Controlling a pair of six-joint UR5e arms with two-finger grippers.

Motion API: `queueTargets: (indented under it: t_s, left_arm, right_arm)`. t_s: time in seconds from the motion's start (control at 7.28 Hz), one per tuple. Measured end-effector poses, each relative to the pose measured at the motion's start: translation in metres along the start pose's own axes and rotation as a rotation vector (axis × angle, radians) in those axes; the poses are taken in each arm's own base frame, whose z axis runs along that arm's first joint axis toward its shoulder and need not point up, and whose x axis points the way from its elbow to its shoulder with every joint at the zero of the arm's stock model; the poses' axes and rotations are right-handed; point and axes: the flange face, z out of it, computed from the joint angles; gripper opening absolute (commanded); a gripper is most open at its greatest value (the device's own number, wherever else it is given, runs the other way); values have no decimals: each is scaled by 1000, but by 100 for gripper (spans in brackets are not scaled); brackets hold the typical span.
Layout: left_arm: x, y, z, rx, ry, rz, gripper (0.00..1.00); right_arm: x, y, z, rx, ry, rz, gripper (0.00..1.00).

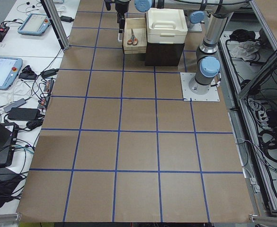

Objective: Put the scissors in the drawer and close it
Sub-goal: 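Raise the right gripper away while the left arm swings toward the drawer, then push the drawer front closed with the left gripper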

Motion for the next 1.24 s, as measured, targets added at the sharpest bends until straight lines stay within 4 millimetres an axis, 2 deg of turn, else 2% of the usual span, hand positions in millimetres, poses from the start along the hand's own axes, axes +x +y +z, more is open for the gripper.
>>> queueTargets:
  t_s: [0.27,0.41,0.69,0.96,1.24]
  left_arm:
    - [59,-20,58,30,-57,31,100]
    - [87,-32,80,33,-67,23,100]
    - [132,-44,127,38,-64,18,100]
    - [167,-38,173,32,-53,38,100]
    - [185,-26,196,-16,-38,62,100]
  right_arm:
    - [9,9,-17,30,22,46,100]
    - [13,13,-22,34,26,66,100]
    - [14,22,-33,45,24,131,100]
    - [11,28,-35,30,10,229,100]
    - [9,32,-40,33,8,269,100]
